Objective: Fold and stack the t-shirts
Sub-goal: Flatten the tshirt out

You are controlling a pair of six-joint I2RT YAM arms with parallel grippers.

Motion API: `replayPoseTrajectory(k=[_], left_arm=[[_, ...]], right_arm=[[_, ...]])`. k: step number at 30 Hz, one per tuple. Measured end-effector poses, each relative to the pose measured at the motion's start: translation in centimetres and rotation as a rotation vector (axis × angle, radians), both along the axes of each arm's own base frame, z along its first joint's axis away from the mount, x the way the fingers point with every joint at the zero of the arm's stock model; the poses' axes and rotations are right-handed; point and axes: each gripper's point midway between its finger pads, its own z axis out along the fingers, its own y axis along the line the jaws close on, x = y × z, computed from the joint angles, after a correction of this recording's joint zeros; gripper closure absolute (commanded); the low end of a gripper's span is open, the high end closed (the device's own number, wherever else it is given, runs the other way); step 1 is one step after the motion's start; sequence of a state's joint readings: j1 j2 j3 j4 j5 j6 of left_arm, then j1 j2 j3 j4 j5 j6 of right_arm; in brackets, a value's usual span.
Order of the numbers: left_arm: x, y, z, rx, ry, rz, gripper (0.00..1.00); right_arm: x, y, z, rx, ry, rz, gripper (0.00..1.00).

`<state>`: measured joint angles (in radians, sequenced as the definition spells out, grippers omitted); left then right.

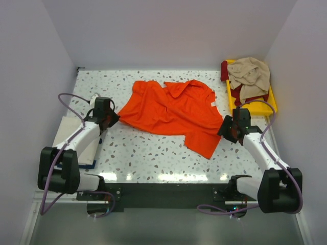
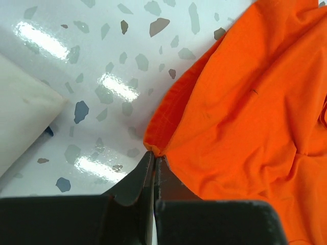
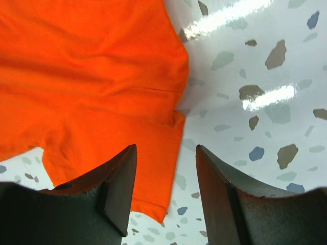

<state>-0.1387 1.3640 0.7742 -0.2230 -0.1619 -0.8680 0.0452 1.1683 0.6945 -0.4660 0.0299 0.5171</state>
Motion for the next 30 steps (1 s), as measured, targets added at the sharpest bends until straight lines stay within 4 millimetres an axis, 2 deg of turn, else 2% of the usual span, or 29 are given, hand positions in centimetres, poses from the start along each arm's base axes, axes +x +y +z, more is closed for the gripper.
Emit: replayPoseTrajectory(k=[6, 14, 20, 28, 29, 30], left_arm=[[-0.2, 1.0, 0.8, 0.012, -0.018, 0.009, 1.00], [-0.6, 3.2, 1.0, 0.017, -0.010, 0.038, 1.00], [-0.8, 3.8, 1.0, 0.016, -0.009, 0.036, 1.00], [-0.9, 3.7, 1.0, 0.018, -0.008, 0.018, 1.00], [-0.9, 3.7, 1.0, 0.016, -0.008, 0.016, 1.00], [-0.9, 3.7, 1.0, 0.014, -0.008, 0.014, 1.00]], right_arm=[[-1.2, 0.0, -1.7, 0.005, 0.044, -0.011, 0.49], [0.7, 0.4, -3.1, 0.024, 0.034, -0.014, 0.50], [1.0, 1.1, -4.7, 0.070, 0.035, -0.023, 0.54], [1.5, 2.2, -5.2, 0.156, -0.023, -0.051, 0.71], [1.6, 2.2, -5.3, 0.161, -0.026, -0.054, 0.81], [1.6, 2.3, -5.3, 0.164, -0.029, -0.053, 0.87]])
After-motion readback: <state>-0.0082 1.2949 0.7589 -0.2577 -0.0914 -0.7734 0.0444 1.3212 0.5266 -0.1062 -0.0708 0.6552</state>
